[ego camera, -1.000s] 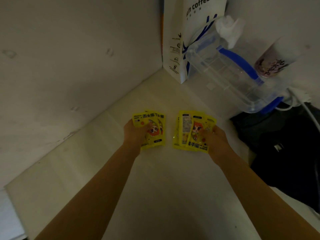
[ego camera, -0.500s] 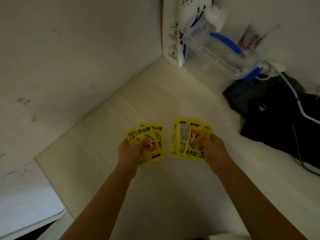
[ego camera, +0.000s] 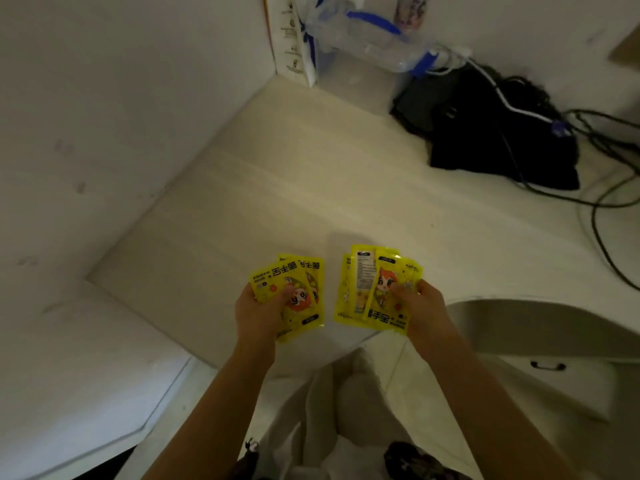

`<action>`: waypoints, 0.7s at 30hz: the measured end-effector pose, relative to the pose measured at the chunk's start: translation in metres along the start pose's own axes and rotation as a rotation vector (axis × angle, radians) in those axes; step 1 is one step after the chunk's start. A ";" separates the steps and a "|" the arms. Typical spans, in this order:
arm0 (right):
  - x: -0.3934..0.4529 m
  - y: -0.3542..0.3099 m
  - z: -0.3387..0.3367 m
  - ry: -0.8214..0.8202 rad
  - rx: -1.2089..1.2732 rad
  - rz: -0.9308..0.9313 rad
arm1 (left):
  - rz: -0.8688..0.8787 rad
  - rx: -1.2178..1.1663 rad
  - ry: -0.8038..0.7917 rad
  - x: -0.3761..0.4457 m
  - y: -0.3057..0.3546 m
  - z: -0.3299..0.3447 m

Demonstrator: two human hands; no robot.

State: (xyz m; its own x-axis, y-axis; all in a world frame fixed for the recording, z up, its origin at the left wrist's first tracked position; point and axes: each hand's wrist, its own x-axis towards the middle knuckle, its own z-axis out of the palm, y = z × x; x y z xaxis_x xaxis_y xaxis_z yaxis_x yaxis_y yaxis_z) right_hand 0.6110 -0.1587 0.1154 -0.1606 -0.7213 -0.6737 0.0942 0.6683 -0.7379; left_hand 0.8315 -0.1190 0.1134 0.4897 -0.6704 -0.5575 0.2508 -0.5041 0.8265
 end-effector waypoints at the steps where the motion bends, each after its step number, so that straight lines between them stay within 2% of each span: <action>1: -0.009 0.006 -0.008 0.012 0.002 -0.007 | 0.002 0.013 -0.007 -0.007 -0.004 -0.002; 12: -0.090 0.081 -0.114 0.172 0.143 -0.018 | 0.094 0.206 -0.188 -0.087 -0.050 0.028; 17: -0.135 0.127 -0.188 0.280 0.234 0.002 | 0.069 0.349 -0.284 -0.140 -0.098 0.061; 21: -0.175 0.176 -0.254 0.381 0.301 0.068 | 0.008 0.331 -0.400 -0.203 -0.146 0.090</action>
State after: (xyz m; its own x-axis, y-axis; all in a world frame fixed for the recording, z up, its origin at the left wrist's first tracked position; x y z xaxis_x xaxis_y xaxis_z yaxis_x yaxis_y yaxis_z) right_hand 0.4059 0.1312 0.1137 -0.4874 -0.5226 -0.6995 0.3873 0.5886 -0.7096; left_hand 0.6206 0.0417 0.0987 0.1170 -0.7982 -0.5909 -0.0609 -0.5997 0.7979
